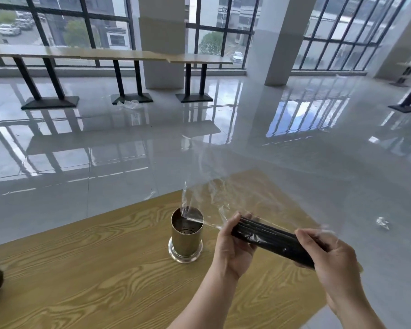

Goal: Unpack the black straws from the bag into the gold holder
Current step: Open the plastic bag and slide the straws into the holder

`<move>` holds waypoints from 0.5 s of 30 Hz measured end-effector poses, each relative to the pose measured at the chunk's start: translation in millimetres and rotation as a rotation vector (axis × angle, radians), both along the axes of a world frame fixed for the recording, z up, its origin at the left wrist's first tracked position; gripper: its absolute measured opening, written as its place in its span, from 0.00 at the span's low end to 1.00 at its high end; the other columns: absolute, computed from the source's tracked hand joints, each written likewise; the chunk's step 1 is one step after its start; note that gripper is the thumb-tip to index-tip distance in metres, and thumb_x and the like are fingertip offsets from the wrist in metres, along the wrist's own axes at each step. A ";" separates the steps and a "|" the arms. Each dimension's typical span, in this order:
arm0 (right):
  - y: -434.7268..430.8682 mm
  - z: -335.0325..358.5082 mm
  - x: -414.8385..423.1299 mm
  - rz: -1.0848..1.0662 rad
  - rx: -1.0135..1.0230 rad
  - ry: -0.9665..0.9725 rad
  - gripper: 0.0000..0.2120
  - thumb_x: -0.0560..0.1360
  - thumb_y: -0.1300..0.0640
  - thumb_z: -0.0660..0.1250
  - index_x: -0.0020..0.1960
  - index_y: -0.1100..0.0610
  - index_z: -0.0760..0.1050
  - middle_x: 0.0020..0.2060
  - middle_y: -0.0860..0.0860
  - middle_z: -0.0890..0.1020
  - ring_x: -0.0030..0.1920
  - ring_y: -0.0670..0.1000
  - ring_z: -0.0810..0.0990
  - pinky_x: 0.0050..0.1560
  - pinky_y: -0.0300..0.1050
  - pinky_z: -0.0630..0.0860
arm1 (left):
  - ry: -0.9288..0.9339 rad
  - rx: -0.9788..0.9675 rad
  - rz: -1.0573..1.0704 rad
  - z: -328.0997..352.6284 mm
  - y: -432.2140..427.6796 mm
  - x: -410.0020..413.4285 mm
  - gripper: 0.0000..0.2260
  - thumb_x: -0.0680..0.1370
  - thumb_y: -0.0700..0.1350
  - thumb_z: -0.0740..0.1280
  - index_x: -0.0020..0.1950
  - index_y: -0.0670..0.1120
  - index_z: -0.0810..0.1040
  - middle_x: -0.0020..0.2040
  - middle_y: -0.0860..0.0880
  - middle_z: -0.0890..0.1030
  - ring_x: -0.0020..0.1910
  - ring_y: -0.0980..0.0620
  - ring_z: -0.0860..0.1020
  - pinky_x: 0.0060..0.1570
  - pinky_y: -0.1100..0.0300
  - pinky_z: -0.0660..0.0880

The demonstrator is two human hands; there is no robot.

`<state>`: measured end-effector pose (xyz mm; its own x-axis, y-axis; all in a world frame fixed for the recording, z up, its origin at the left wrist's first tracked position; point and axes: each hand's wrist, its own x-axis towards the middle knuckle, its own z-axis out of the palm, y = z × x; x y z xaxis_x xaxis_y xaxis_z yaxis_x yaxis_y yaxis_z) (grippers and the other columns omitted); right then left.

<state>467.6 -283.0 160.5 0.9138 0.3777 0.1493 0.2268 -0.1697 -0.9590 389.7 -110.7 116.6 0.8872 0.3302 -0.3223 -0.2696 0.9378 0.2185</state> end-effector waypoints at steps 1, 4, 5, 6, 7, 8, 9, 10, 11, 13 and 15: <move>1.8 0.6 1.6 -0.001 -0.021 -0.031 0.06 0.70 0.44 0.75 0.43 0.45 0.86 0.37 0.46 0.87 0.37 0.45 0.86 0.37 0.49 0.85 | 0.012 -0.042 0.011 -0.3 0.2 3.9 0.10 0.74 0.41 0.71 0.53 0.40 0.79 0.52 0.41 0.81 0.50 0.44 0.82 0.57 0.50 0.77; 12.5 7.8 3.3 0.002 -0.096 -0.145 0.06 0.74 0.50 0.75 0.42 0.39 0.84 0.33 0.41 0.86 0.34 0.40 0.83 0.30 0.32 0.77 | 0.041 -0.125 0.044 -0.3 3.7 10.8 0.08 0.73 0.41 0.71 0.50 0.41 0.79 0.53 0.39 0.80 0.51 0.43 0.79 0.68 0.48 0.69; 15.8 9.3 4.8 0.010 -0.135 -0.174 0.06 0.75 0.49 0.74 0.42 0.37 0.83 0.32 0.40 0.85 0.33 0.41 0.83 0.29 0.33 0.75 | 0.047 -0.132 0.049 -0.8 5.0 11.8 0.07 0.73 0.41 0.71 0.49 0.41 0.79 0.52 0.38 0.81 0.51 0.43 0.79 0.67 0.49 0.71; 19.6 12.7 4.8 0.018 -0.177 -0.194 0.06 0.75 0.48 0.73 0.42 0.36 0.82 0.32 0.40 0.85 0.33 0.43 0.83 0.29 0.37 0.75 | 0.049 -0.133 0.053 -1.3 6.0 12.1 0.07 0.73 0.41 0.72 0.49 0.41 0.79 0.51 0.38 0.82 0.50 0.42 0.80 0.62 0.49 0.74; 23.0 14.7 5.3 0.035 -0.204 -0.215 0.05 0.75 0.47 0.72 0.42 0.36 0.82 0.32 0.40 0.85 0.34 0.44 0.82 0.30 0.41 0.75 | 0.049 -0.135 0.058 -1.9 7.0 12.3 0.08 0.72 0.41 0.72 0.48 0.41 0.80 0.49 0.39 0.83 0.48 0.43 0.81 0.56 0.50 0.77; 26.1 16.7 6.7 0.048 -0.221 -0.230 0.04 0.75 0.46 0.72 0.42 0.38 0.83 0.32 0.39 0.85 0.35 0.42 0.83 0.31 0.42 0.76 | 0.053 -0.144 0.065 -2.9 8.1 12.4 0.08 0.71 0.41 0.72 0.48 0.41 0.80 0.48 0.39 0.84 0.46 0.43 0.82 0.50 0.51 0.80; 28.9 17.5 8.8 0.062 -0.235 -0.250 0.05 0.75 0.47 0.72 0.40 0.40 0.83 0.33 0.38 0.85 0.36 0.40 0.83 0.32 0.42 0.76 | 0.057 -0.155 0.074 -4.3 9.1 12.9 0.09 0.71 0.41 0.72 0.49 0.41 0.80 0.47 0.40 0.84 0.45 0.44 0.82 0.46 0.53 0.80; 32.7 20.2 9.5 0.068 -0.251 -0.270 0.06 0.75 0.48 0.73 0.39 0.41 0.83 0.34 0.38 0.85 0.37 0.38 0.83 0.34 0.40 0.77 | 0.062 -0.167 0.083 -5.4 10.0 13.7 0.10 0.70 0.41 0.72 0.49 0.41 0.80 0.48 0.41 0.83 0.45 0.44 0.81 0.45 0.53 0.80; 35.5 22.3 11.0 0.074 -0.269 -0.283 0.06 0.75 0.48 0.73 0.39 0.42 0.84 0.35 0.37 0.85 0.39 0.36 0.82 0.35 0.37 0.77 | 0.065 -0.179 0.091 -6.3 10.6 14.7 0.10 0.70 0.41 0.72 0.49 0.40 0.80 0.47 0.41 0.83 0.45 0.44 0.81 0.45 0.54 0.80; 41.4 27.9 12.1 0.078 -0.304 -0.318 0.04 0.74 0.48 0.74 0.40 0.44 0.85 0.35 0.37 0.86 0.40 0.33 0.82 0.37 0.30 0.76 | 0.060 -0.200 0.111 -6.7 11.4 16.4 0.07 0.69 0.41 0.73 0.45 0.40 0.80 0.44 0.41 0.83 0.43 0.44 0.81 0.46 0.54 0.79; 44.9 32.5 13.9 0.084 -0.344 -0.363 0.05 0.74 0.47 0.74 0.40 0.46 0.85 0.35 0.38 0.85 0.40 0.33 0.81 0.37 0.27 0.73 | 0.049 -0.228 0.136 -7.2 11.3 17.8 0.03 0.69 0.40 0.72 0.41 0.41 0.81 0.41 0.43 0.83 0.43 0.45 0.80 0.49 0.54 0.76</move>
